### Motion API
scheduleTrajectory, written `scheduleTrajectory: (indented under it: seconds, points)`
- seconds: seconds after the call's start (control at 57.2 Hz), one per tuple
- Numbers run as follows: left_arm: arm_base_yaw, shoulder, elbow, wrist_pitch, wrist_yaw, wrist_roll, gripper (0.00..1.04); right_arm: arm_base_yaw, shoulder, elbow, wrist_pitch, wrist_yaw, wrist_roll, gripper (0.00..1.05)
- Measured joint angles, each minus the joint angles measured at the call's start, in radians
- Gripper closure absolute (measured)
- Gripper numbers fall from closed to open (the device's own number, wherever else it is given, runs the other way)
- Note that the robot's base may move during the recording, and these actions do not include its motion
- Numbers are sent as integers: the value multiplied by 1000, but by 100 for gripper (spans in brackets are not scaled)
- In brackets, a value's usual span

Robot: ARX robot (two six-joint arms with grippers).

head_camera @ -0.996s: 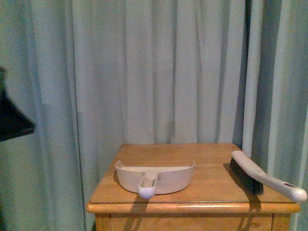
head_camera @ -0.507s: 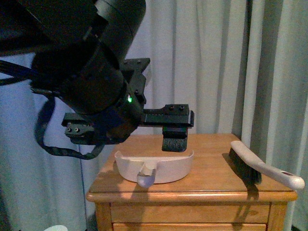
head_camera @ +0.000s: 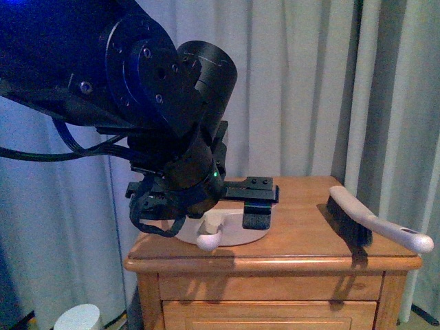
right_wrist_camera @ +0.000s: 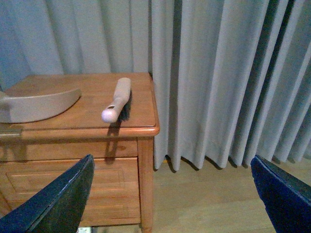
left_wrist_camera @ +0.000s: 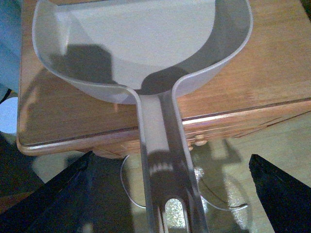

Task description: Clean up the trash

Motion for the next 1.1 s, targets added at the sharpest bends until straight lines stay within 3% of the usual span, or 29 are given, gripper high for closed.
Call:
scheduleTrajectory:
  seconds: [0.577, 0.944, 1.014, 1.101]
  points:
    - [58, 88, 9, 45, -3, 10, 9, 0, 0, 0, 0, 0, 0, 7]
    - [55, 88, 8, 55, 5, 28, 69, 0, 0, 0, 0, 0, 0, 7]
    - [56, 87, 5, 58, 0, 28, 76, 0, 0, 0, 0, 0, 0, 7]
    - [56, 78, -5, 71, 0, 28, 76, 0, 0, 0, 0, 0, 0, 7]
